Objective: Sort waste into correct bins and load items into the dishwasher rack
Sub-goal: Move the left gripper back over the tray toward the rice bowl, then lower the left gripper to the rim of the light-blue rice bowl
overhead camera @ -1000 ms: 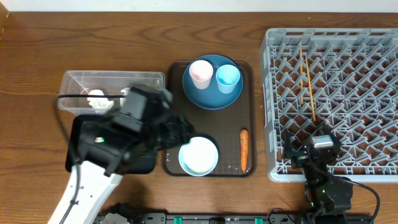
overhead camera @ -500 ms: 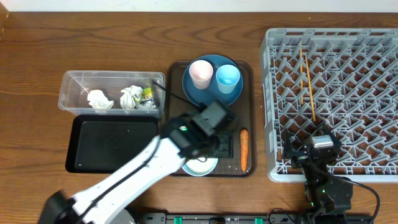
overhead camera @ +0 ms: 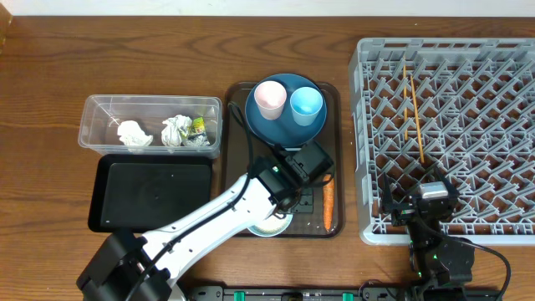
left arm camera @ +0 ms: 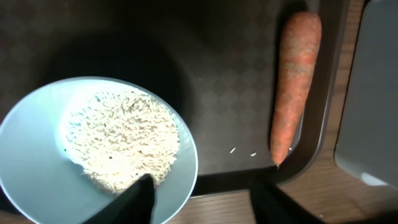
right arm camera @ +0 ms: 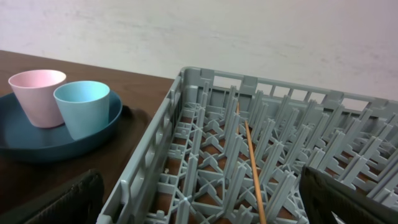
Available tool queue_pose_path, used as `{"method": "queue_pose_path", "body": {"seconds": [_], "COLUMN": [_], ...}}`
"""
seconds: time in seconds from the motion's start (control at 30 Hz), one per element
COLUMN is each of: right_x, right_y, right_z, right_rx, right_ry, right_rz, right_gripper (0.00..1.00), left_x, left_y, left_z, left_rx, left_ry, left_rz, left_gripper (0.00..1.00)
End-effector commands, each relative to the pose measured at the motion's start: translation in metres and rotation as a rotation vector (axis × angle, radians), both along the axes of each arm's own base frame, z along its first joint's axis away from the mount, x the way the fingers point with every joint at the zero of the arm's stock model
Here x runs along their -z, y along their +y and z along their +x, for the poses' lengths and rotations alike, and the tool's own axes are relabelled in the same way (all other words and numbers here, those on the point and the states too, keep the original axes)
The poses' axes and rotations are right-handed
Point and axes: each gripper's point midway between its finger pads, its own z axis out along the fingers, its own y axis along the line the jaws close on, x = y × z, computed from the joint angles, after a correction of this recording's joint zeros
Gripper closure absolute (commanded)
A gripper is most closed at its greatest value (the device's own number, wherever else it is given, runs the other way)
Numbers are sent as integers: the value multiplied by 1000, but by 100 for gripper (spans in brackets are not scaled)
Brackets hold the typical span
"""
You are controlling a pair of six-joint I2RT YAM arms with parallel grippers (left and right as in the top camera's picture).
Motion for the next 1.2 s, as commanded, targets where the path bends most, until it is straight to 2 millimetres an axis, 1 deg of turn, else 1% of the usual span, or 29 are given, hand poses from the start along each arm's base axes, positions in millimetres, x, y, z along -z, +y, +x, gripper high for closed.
{"method": "queue_pose_path", "body": {"seconds": [0.0,0.2,0.43,0.47,0.5,0.57,0.6,0.7,0.73,0.77,0.83,0.87,1.03,1.17], "right_x": [0,0,0,0,0,0,0,0,0,0,0,0,0,0], "right_y": [-3,-3,-3,-3,-3,-3,-3,-3,-3,-3,-3,-3,-3,-3], "right_z": [0,0,0,0,0,0,0,0,0,0,0,0,0,0], "right_rx": [11,11,11,11,11,11,11,11,11,11,11,11,11,11], "right_ry": [-1,-1,-1,-1,-1,-1,-1,-1,-1,-1,-1,-1,-1,-1], "right_rz": [-3,-3,-3,-3,-3,-3,-3,-3,-3,-3,-3,-3,-3,-3], "right_gripper": [1,1,1,1,1,1,1,1,1,1,1,1,1,1], "left_x": [4,3,11,12,14,15,15,15,15,15,16,16,25,35], "left_y": [2,-1,5,5,4,3,3,3,3,2,0,0,-1,0], "left_z": [-3,-8,-11,-12,-13,-15,-15,-15,-15,-15,-14,-14,-13,-15], "left_rx": [12,22,-17,-16,-14,-11,-11,-10,-11,-11,-11,-11,-10,-6], "left_ry": [-40,-103,-102,-99,-87,-78,-76,-74,-74,-75,-78,-80,-69,-51], "left_rz": [50,92,120,123,120,117,117,115,115,114,109,107,124,153], "left_gripper": [60,61,60,53,33,10,7,7,17,31,45,49,54,55]}}
